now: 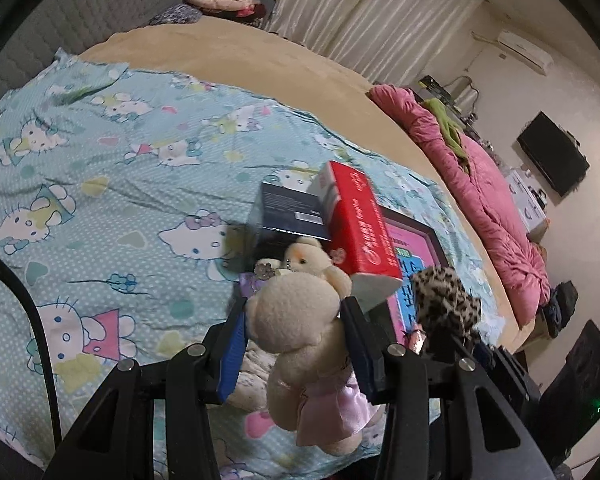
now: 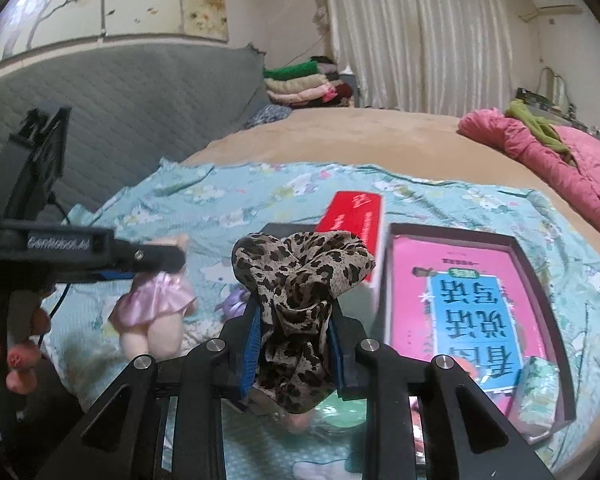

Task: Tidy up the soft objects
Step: 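Lift the teddy bear with the left tool while the right lifts the leopard plush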

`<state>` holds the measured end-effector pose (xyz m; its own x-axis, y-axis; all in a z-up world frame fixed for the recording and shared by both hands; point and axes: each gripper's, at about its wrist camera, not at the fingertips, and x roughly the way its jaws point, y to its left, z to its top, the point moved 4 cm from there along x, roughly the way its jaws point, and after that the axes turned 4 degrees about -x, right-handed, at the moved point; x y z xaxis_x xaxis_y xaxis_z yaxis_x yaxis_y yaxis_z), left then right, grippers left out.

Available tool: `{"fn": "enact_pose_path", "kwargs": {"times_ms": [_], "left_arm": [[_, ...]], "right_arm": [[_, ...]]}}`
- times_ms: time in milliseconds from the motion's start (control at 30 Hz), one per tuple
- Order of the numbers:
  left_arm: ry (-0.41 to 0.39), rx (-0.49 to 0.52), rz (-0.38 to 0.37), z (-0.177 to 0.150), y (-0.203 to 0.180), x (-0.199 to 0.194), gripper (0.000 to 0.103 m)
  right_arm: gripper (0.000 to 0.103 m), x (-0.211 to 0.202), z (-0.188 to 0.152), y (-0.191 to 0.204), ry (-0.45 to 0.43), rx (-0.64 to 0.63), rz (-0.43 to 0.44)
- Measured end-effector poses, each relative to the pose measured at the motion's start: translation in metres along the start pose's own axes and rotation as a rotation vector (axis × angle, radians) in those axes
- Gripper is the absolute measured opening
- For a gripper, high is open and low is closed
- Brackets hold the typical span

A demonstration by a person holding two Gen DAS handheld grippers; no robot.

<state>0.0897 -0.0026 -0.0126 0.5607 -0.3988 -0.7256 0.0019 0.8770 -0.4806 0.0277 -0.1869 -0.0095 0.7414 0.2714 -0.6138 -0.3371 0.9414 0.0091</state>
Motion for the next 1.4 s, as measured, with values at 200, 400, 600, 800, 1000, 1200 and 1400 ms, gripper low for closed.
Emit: {"fn": "enact_pose_path", "kwargs": {"times_ms": [200,400,600,800,1000,1200,1400], "left_arm": [[-0.005,0.049,0.012,-0.006,-0.024,-0.004,0.046],[-0.013,0.091,0.011,-0.009,-0.047,-0.009,0.046],[-0.023,0.139,0.019,-0.013,-0.069,-0.015,0.046],[-0.026,0.176,0.027,-0.016,-0.088,-0.017,0.046],[-0.028,0.205,0.029,-0.018,-0.102,-0.017,0.046],[-0.028,0.224,0.028,-0.017,-0.114,-0.015,0.046],[-0.032,0.242,0.024,-0.016,-0.125,-0.013,0.046]], "right_arm": [[0.029,-0.016,0.004,-0.02,-0.039,0.057,-0.014],[0.029,-0.029,0.006,-0.035,-0.067,0.093,-0.023],[0.029,-0.039,0.008,-0.053,-0.096,0.142,-0.034],[0.029,-0.048,0.008,-0.069,-0.122,0.178,-0.05],[0.029,-0.056,0.008,-0.086,-0.144,0.213,-0.071],[0.029,-0.063,0.007,-0.101,-0.165,0.246,-0.09],[0.029,-0.07,0.005,-0.113,-0.18,0.275,-0.112]]}}
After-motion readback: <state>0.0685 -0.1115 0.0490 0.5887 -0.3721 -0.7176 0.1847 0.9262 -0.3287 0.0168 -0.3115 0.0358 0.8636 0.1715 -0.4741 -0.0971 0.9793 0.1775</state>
